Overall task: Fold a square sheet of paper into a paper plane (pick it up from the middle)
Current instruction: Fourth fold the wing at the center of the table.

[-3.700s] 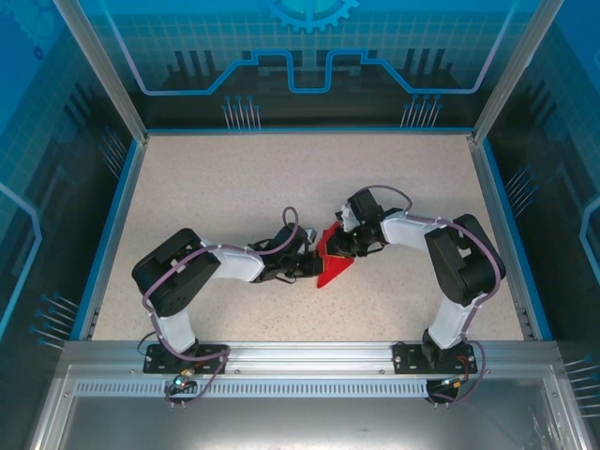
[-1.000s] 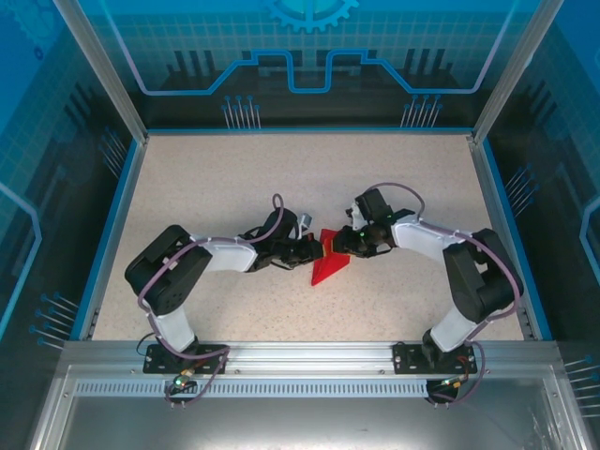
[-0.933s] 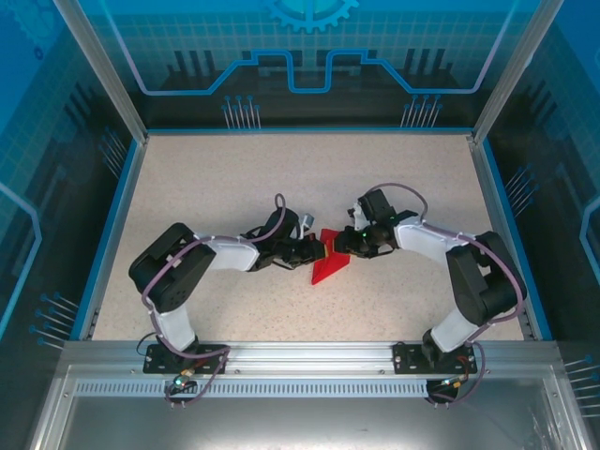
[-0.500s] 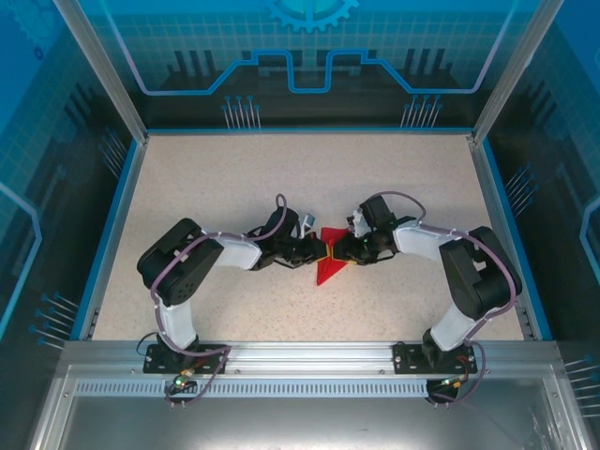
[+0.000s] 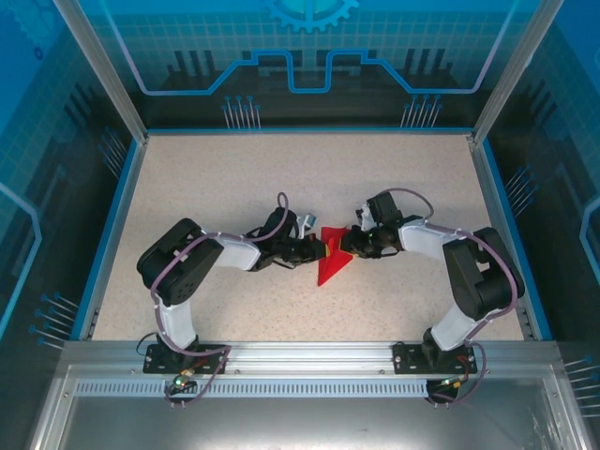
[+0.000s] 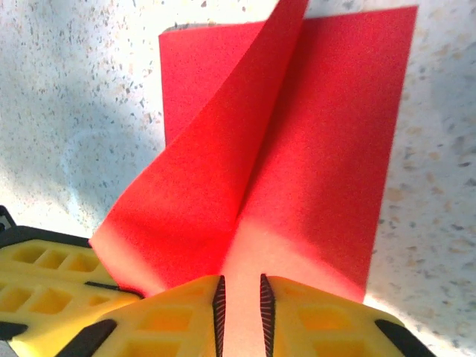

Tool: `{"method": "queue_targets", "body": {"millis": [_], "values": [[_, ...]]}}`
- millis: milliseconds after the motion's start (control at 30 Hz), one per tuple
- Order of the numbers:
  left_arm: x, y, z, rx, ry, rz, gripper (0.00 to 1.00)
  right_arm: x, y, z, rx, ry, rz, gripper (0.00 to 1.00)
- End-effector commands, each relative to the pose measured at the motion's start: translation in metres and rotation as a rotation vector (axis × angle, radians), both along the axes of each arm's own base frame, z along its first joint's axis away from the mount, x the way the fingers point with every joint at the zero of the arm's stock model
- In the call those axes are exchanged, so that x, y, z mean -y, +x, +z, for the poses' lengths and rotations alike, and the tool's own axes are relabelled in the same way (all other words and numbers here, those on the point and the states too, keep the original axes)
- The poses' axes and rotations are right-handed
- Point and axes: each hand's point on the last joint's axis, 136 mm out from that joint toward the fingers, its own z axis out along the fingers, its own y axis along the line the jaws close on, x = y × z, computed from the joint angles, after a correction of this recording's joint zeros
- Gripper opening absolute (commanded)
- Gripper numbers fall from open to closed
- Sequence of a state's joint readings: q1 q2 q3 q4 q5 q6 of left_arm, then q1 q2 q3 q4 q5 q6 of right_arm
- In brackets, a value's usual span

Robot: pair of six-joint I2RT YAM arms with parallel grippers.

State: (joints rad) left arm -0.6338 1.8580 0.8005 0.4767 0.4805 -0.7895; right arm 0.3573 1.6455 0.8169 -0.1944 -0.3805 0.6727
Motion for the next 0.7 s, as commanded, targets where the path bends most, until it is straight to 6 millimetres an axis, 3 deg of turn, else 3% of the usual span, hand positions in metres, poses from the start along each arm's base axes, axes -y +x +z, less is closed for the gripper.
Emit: {"method": "queue_targets", "body": {"millis": [0,233,667], "values": [[0.012,-0.007,0.013,0.093,-0.001,-0.104,0.0,0.01,-0.005,-0.009,-0.053,-0.033,-0.034,0.17],[0.033,-0.012,0.014,0.122,0.007,-0.168,0.01,0.016,-0.016,-0.031,-0.136,-0.038,-0.074,0.12],[0.007,0.002,-0.01,0.054,0.091,0.053,0.04,0.02,-0.022,-0.037,-0.165,-0.082,-0.039,0.17]]}}
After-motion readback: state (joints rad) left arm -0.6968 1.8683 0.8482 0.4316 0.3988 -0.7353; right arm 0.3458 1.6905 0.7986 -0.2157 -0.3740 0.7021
